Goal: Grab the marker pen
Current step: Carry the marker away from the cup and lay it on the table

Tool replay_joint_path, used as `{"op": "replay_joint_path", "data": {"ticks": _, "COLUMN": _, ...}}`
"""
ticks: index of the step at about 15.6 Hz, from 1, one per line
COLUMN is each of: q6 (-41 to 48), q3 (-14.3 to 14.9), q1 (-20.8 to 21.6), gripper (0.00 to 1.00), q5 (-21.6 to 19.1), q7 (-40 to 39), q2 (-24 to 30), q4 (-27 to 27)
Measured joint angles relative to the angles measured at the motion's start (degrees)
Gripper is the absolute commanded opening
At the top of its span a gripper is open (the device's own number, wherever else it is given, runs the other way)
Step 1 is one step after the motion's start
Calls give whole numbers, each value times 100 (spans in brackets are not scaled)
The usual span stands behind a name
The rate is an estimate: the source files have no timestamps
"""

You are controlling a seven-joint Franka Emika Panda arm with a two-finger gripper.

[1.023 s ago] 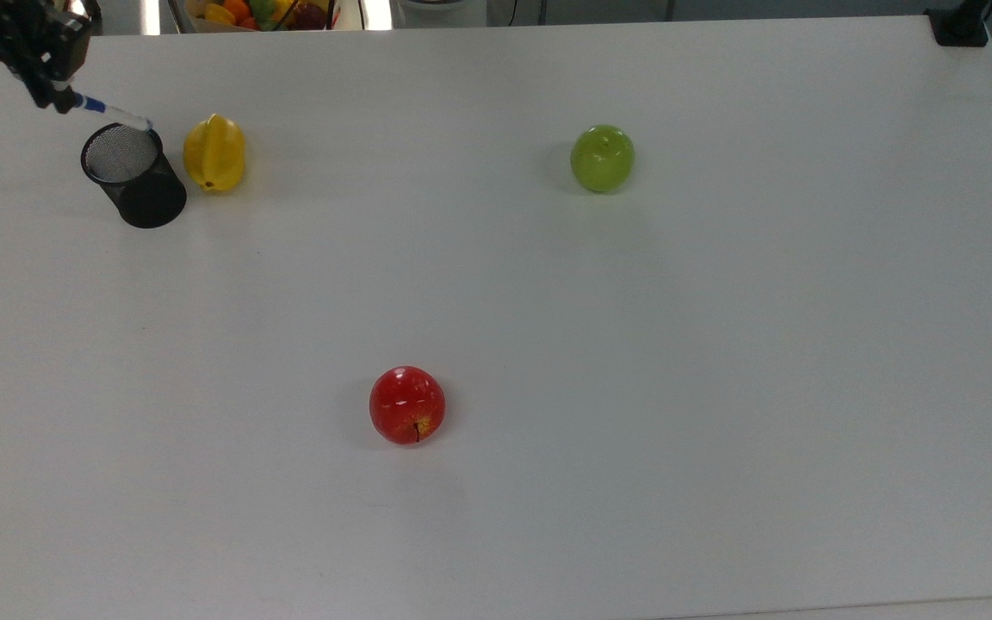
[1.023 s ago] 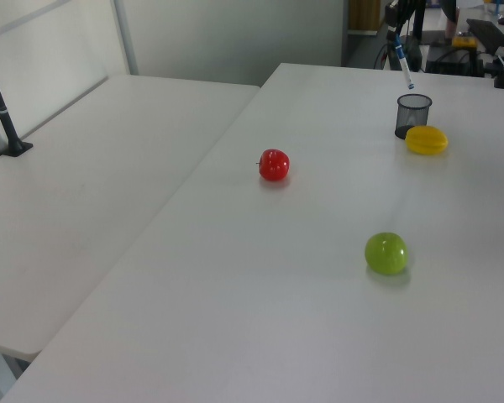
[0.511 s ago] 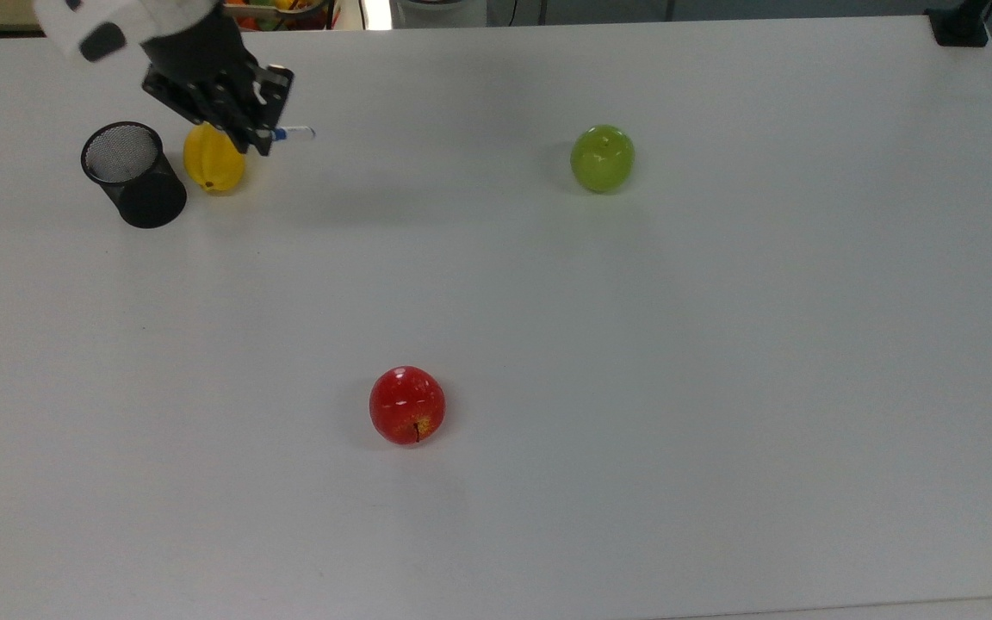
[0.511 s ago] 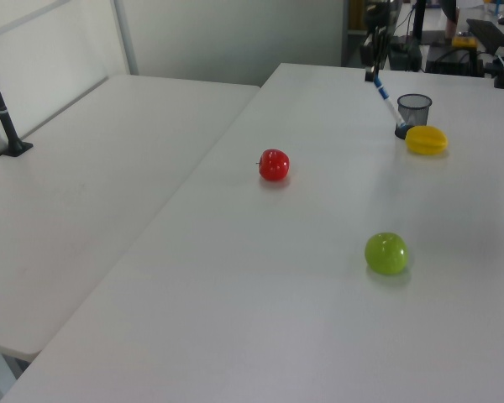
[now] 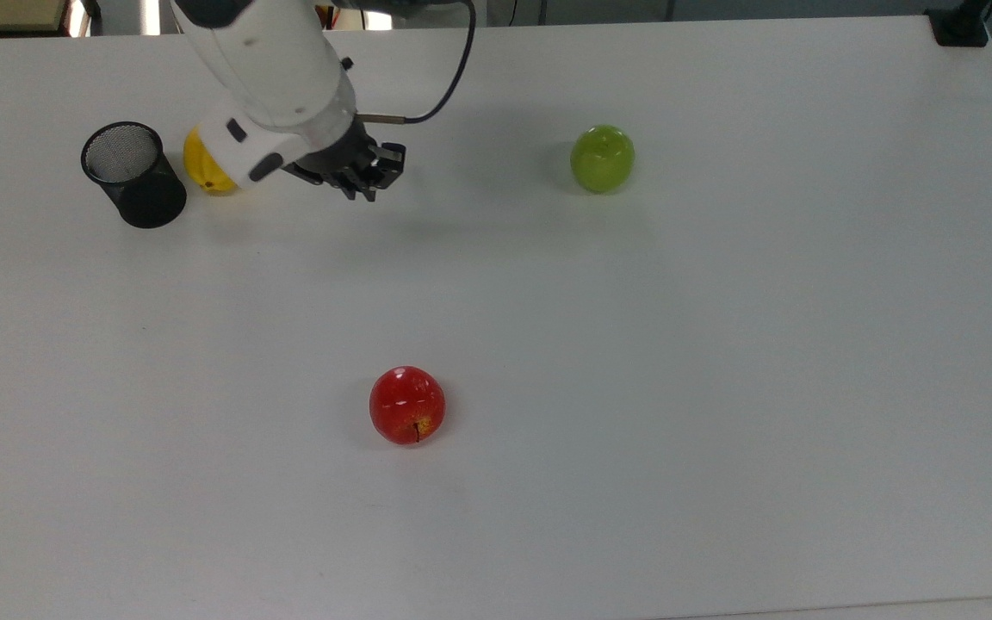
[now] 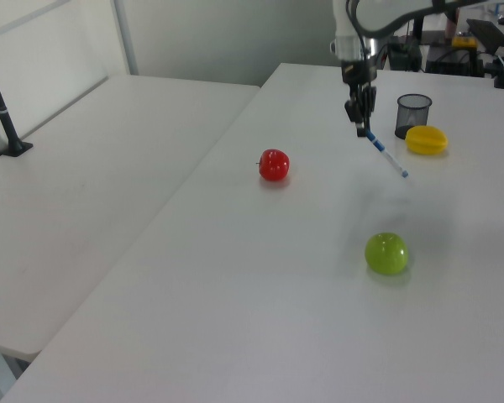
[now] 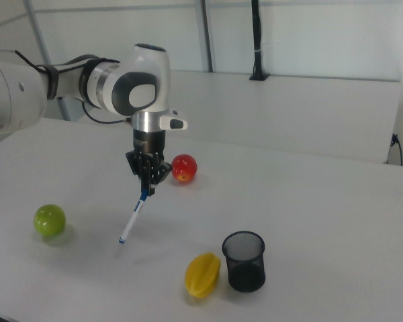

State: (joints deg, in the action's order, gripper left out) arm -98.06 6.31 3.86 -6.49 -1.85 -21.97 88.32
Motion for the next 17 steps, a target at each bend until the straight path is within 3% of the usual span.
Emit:
{"op": "replay_joint_path", "data": {"ticks": 4, "q6": 98, "q3": -5, "q1": 499, "gripper": 8, "q5": 105, "q7": 76, "q2": -197, "q4": 514}}
{"op": "replay_joint_path", "data": {"ticks": 5, "q6": 98, "q3": -5, "q1": 575, "gripper": 13, "q5": 128, "q7": 91, "q2": -231, "q4": 621}}
{"op": "replay_joint_path", "data": {"ticks": 7, "q6": 98, "q3": -4, "q1": 627, "gripper": 39, "q5": 159, "q7": 94, "q2": -259, "q4": 780}}
{"op": "replay_joint_path", "data": {"ticks": 8, "q6": 98, "q3": -1, "q1": 625, "gripper": 60, "q5": 160, "q7": 94, "q2": -262, "q4": 830}}
{"op": "replay_joint_path", "data": {"ticks": 9, "q6": 98, "q3": 5, "q1": 621, "gripper": 97, "q5": 161, "q7": 94, "q2": -267, "q4": 856}}
{"op": "replay_joint_path", "data": {"ticks": 17, "q6": 83, "q3": 21, "q1": 614, "gripper": 100, "q5": 282, "q7": 373, "q2": -212, "q4": 695}}
